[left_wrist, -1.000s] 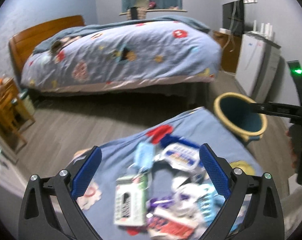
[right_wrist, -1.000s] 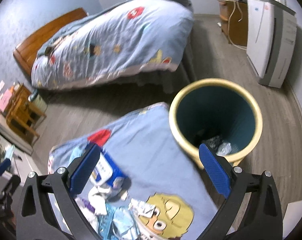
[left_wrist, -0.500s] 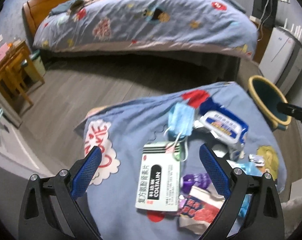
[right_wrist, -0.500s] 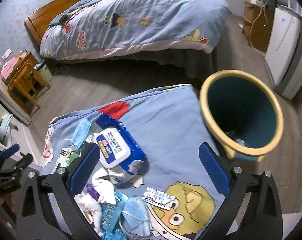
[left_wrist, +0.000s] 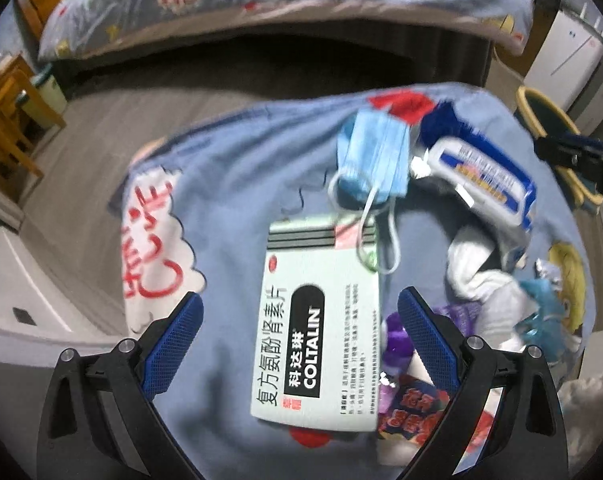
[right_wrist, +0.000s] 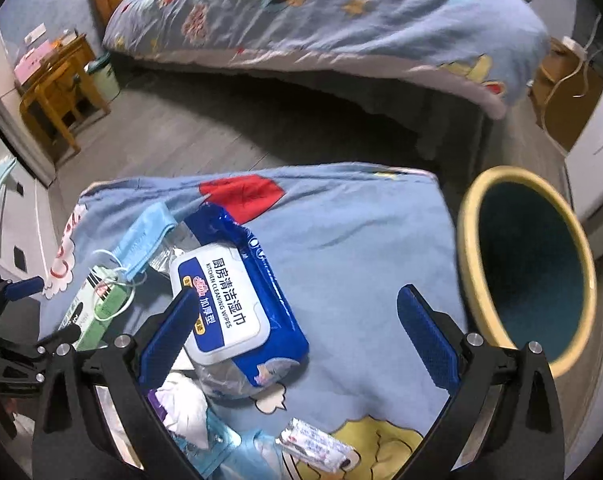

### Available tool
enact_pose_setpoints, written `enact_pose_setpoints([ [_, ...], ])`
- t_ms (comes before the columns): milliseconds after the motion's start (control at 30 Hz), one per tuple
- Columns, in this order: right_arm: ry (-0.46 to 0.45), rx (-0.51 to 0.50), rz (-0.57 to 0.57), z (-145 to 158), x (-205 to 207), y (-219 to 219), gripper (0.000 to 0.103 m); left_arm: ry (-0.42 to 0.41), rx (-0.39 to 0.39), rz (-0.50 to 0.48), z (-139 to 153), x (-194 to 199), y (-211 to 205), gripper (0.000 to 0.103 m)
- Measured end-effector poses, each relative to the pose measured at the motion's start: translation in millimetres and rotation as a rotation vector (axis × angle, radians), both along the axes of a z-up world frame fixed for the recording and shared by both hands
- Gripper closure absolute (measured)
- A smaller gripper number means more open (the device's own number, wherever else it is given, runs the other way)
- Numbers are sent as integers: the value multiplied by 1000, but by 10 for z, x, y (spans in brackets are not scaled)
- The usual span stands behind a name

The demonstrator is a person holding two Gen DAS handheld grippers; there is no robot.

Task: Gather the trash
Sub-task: 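Grasp the COLTALIN box with left tool while right tool grasps the wet-wipe pack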

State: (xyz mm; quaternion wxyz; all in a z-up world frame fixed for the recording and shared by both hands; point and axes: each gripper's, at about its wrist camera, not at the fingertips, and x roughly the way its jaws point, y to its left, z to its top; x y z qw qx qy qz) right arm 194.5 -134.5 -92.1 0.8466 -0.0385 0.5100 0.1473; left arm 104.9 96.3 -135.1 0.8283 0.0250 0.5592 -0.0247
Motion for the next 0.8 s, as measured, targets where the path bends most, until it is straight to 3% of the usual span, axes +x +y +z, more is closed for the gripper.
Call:
enact_pose_setpoints([
  [133,56,36,2,-181,93,19,8,46,5,-1,-141,13,28,6],
  [333,128,74,6,-355,156,39,21,108,-105,47,-276,13,160,8],
  [400,157,84,13,-401,163,32,32,118,-124,59,-279,3,198,12],
  [433,168,115,20,-399,158,26,37,123,-138,60,-278,-2,208,21],
  [467,173,131,25,-387,154,27,51,126,-158,58,-271,-8,213,26],
  [533,162,116,27,-336,148,31,68,129,-150,58,-253,-25,207,27],
  [600,151,106,31,-289,138,16,95,130,-132,53,-241,-48,194,27],
  [800,119,115,37,-91,54,-61,98,64,-81,67,-11,-112,197,28],
])
